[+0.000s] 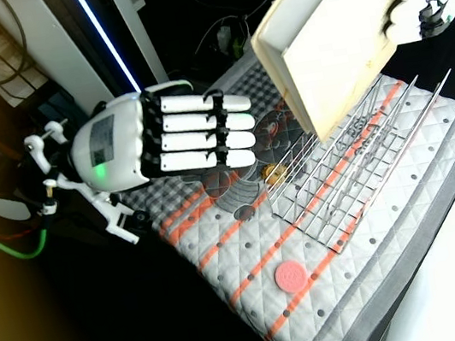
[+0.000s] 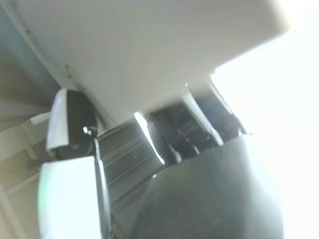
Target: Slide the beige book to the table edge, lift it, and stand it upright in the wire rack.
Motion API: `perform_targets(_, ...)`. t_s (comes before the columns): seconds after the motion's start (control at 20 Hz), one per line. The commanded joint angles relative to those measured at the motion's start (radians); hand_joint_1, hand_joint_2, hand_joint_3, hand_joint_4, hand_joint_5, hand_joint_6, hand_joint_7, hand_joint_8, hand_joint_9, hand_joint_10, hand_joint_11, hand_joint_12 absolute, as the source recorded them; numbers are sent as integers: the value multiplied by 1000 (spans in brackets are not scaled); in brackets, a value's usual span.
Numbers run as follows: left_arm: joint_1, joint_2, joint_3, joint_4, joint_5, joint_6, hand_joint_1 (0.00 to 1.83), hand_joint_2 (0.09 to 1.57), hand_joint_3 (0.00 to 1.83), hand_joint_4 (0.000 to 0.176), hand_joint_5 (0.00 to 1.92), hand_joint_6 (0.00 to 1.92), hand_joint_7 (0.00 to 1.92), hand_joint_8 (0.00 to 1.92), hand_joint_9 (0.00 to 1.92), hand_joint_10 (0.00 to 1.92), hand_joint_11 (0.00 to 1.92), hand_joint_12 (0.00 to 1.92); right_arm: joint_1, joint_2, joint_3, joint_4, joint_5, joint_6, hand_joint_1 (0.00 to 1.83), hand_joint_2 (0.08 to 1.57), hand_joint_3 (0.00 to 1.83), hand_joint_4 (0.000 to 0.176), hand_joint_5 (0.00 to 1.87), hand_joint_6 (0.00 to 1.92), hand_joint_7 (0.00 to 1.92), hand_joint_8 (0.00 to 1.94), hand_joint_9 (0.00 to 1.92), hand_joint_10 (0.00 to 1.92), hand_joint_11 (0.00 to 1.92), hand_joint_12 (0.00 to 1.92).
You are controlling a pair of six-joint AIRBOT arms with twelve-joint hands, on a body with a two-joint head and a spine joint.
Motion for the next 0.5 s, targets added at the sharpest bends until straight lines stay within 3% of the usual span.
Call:
perform_targets(0.0,-10,6,0,-18,-139,-9,1273,1038,1,0,1064,801,1279,553,1435,276,1006,1387,7,0,4,17,118,3,0,1347,0,8,482,0,517,1,530,6,587,19)
perform_targets(0.05,-10,7,-1,-19,-142,-6,1399,1010,0,0,1105,656,1424,65,1207,922,1025,1318,6,-1,4,16,118,4,0,1343,0,13,487,2,522,3,525,3,552,2)
perform_targets(0.15,-14,14,-8,-22,-143,19,1406,1004,0,0,1108,632,1434,50,1225,905,1060,1277,6,-1,4,16,118,4,0,1355,1,11,490,3,525,3,527,4,554,3)
perform_targets(0.2,-16,18,-11,-23,-143,29,1406,1015,22,0,1037,753,1288,337,1181,930,1078,1188,6,-1,5,16,118,4,0,1368,7,15,487,1,526,3,520,0,545,0)
perform_targets(0.25,-20,22,-12,-23,-142,32,1403,1037,7,0,993,821,1225,459,1155,967,1085,1151,6,-1,5,16,118,4,0,1366,5,22,484,0,528,4,521,1,543,0)
perform_targets(0.3,-23,24,-12,-22,-140,34,1406,1020,1,0,1049,721,1295,347,1198,948,1087,1208,6,-2,5,16,118,4,0,1365,4,24,483,0,529,4,518,0,534,0)
perform_targets(0.35,-24,25,-13,-22,-139,39,1306,1027,4,0,1083,731,1294,506,1290,654,1045,1248,6,-2,5,16,118,4,0,1359,1,21,482,0,530,4,539,9,552,8)
perform_targets(0.4,-25,26,-13,-22,-140,45,1283,1037,1,0,1079,749,1262,607,1345,524,1046,1276,6,-3,5,15,118,4,0,1363,3,17,483,0,530,3,549,12,561,12)
perform_targets(0.45,-25,26,-13,-22,-140,47,1276,1040,0,0,1082,749,1246,641,1364,481,1019,1320,5,-3,5,15,118,4,0,1378,8,0,491,4,536,5,560,14,587,21)
